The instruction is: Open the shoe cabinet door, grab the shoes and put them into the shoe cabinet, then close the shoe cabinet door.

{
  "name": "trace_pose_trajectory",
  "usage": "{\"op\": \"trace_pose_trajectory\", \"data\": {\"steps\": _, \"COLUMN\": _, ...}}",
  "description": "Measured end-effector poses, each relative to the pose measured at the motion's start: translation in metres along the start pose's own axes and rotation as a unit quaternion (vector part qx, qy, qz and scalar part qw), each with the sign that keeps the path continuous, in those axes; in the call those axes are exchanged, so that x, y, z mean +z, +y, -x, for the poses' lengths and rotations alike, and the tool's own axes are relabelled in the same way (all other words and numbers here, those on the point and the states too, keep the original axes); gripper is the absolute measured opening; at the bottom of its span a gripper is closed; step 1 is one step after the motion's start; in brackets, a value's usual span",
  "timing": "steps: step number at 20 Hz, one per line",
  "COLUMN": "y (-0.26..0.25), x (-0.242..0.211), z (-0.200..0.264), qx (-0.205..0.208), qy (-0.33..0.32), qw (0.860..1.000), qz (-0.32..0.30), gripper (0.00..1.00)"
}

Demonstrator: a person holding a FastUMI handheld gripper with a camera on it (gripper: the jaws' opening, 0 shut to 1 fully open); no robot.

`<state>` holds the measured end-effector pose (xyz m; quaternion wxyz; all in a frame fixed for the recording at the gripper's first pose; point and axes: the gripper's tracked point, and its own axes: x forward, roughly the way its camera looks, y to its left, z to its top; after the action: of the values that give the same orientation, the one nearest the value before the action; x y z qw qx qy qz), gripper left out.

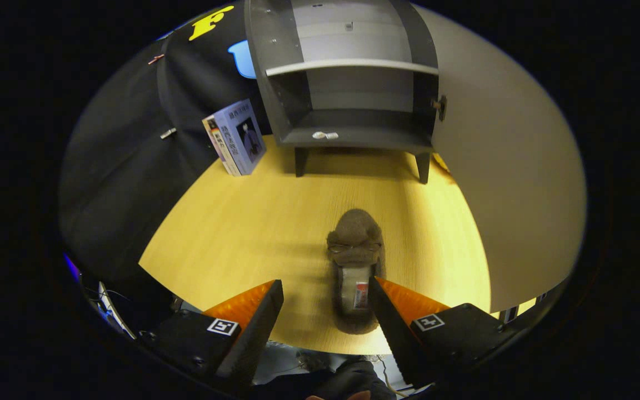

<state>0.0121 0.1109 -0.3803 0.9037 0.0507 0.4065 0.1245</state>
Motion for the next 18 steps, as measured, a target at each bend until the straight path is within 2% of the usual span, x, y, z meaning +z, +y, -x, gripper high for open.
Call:
{"op": "trace_pose_trajectory", "data": {"steps": 6, "y": -0.001, "x": -0.02, "z": -0.067, "qx": -0.006, "qy": 0.008, "qw": 1.0, "qz": -0.023, "gripper": 0.97}}
{"op": "trace_pose_trajectory", "data": {"steps": 7, "y": 0.002, "x": -0.018, "z": -0.074, "qx": -0.004, "qy": 0.002, "qw": 1.0, "qz": -0.025, "gripper": 0.96}}
{"op": "trace_pose_trajectory", "data": {"steps": 8, "y": 0.003, "x": -0.013, "z": -0.083, "qx": -0.004, "qy": -0.01, "qw": 1.0, "qz": -0.029, "gripper": 0.91}}
{"op": "trace_pose_trajectory", "data": {"steps": 12, "y": -0.014, "x": 0.0, "z": -0.119, "qx": -0.046, "qy": -0.043, "qw": 0.998, "qz": -0.024, "gripper": 0.87}}
{"op": "trace_pose_trajectory", "data": {"steps": 14, "y": -0.028, "x": 0.006, "z": -0.132, "qx": -0.084, "qy": -0.056, "qw": 0.995, "qz": -0.026, "gripper": 0.7}}
{"op": "trace_pose_trajectory", "data": {"steps": 16, "y": -0.028, "x": 0.009, "z": -0.131, "qx": -0.08, "qy": -0.059, "qw": 0.994, "qz": -0.046, "gripper": 0.32}}
{"op": "trace_pose_trajectory", "data": {"steps": 17, "y": -0.02, "x": 0.008, "z": -0.132, "qx": -0.056, "qy": -0.051, "qw": 0.995, "qz": -0.062, "gripper": 0.3}}
{"op": "trace_pose_trajectory", "data": {"steps": 18, "y": -0.02, "x": 0.008, "z": -0.128, "qx": -0.052, "qy": -0.051, "qw": 0.995, "qz": -0.069, "gripper": 0.1}}
